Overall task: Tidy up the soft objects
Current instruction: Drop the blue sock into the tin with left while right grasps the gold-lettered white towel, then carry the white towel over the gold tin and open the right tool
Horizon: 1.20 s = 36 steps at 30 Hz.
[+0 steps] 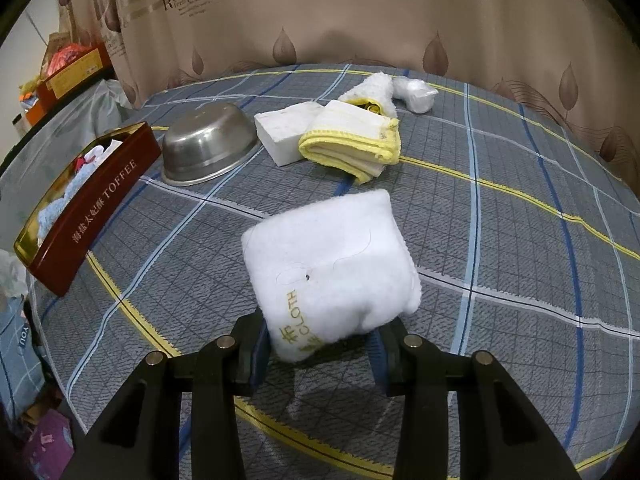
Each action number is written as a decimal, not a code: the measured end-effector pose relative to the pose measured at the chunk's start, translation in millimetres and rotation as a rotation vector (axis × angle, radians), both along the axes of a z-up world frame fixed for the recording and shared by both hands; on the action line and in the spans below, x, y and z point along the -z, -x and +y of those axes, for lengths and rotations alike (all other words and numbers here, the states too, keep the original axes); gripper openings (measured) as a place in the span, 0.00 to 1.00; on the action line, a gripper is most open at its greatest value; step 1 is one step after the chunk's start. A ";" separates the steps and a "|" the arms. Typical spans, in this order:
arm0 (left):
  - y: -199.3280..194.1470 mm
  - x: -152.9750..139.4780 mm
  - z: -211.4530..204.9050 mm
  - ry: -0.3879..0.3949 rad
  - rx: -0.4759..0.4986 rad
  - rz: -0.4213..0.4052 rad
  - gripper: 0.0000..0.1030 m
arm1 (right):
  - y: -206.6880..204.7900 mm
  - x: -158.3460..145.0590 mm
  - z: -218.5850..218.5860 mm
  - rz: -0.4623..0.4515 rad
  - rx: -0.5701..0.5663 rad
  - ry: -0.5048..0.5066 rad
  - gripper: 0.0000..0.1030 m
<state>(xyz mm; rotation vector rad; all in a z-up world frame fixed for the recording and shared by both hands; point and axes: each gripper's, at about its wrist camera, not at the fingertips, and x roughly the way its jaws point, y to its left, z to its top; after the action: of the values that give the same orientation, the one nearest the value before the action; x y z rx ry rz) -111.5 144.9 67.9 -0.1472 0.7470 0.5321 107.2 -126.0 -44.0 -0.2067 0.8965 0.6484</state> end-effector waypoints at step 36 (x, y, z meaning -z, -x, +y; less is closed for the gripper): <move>74.4 5.9 60.2 -0.033 -0.300 -0.026 0.52 | 104.4 -54.4 329.6 -0.023 -0.745 0.209 0.37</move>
<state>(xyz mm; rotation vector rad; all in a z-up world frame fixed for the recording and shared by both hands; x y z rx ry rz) -185.9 205.1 62.0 -0.2372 0.6945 0.8262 2.7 203.7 10.4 -0.7557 0.8574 1.2354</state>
